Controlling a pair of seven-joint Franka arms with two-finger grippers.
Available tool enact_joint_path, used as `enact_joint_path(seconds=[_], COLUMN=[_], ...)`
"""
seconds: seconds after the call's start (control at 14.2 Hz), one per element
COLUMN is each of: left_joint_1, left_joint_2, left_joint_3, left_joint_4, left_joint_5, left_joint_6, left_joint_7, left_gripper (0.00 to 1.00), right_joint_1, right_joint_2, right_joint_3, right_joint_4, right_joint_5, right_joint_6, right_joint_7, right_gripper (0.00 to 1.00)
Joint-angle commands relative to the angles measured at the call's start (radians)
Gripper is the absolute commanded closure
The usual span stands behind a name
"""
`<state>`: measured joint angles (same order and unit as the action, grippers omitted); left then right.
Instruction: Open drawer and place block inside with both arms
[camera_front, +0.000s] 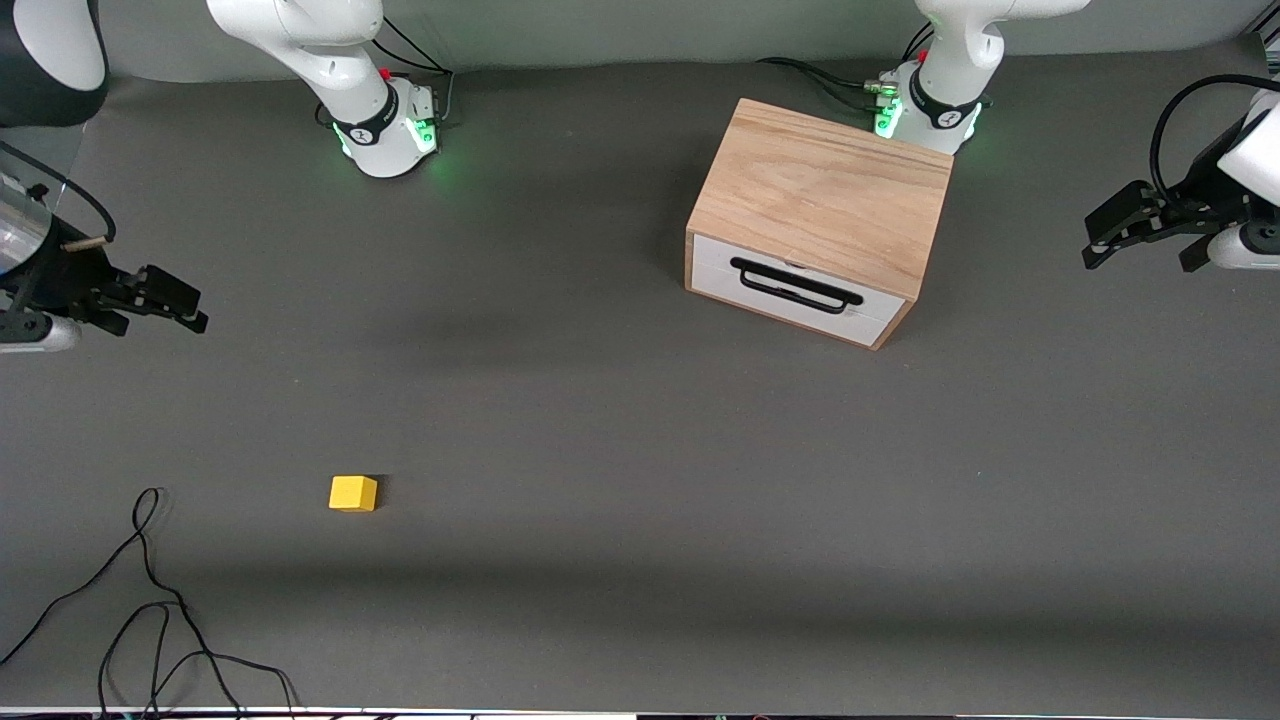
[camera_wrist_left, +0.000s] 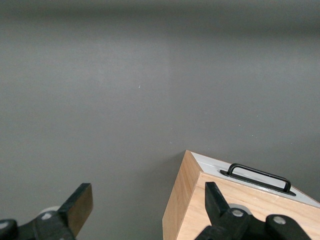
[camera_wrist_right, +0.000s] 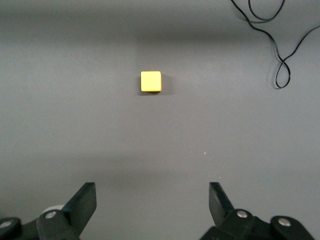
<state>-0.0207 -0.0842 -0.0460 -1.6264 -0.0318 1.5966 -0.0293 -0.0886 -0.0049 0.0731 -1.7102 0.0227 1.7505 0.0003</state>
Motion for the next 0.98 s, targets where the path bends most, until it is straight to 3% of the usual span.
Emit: enact_joint_path(seconds=[0.0, 0.42, 0.91], left_joint_1=[-0.007, -0.007, -0.007], left_joint_2=[0.001, 0.001, 0.001], left_joint_3=[0.003, 0.003, 0.003], left_joint_4=[0.019, 0.019, 0.019], left_joint_5=[0.033, 0.035, 0.035], left_joint_6=[-0.03, -0.032, -0.032], left_joint_7=[0.006, 0.006, 0.008], left_gripper=[0.0, 0.0, 0.0], right_joint_1=[0.006, 0.01, 0.012], right_joint_2=[0.094, 0.169, 0.259], right_joint_3=[-0.003, -0.001, 0.002], right_joint_4=[0.089, 0.141, 0.153], right_joint_5=[-0.003, -0.009, -0.012], right_joint_6=[0.0, 0.009, 0.113], right_joint_7=[-0.019, -0.014, -0.013], right_gripper=[0.0, 0.0, 0.0])
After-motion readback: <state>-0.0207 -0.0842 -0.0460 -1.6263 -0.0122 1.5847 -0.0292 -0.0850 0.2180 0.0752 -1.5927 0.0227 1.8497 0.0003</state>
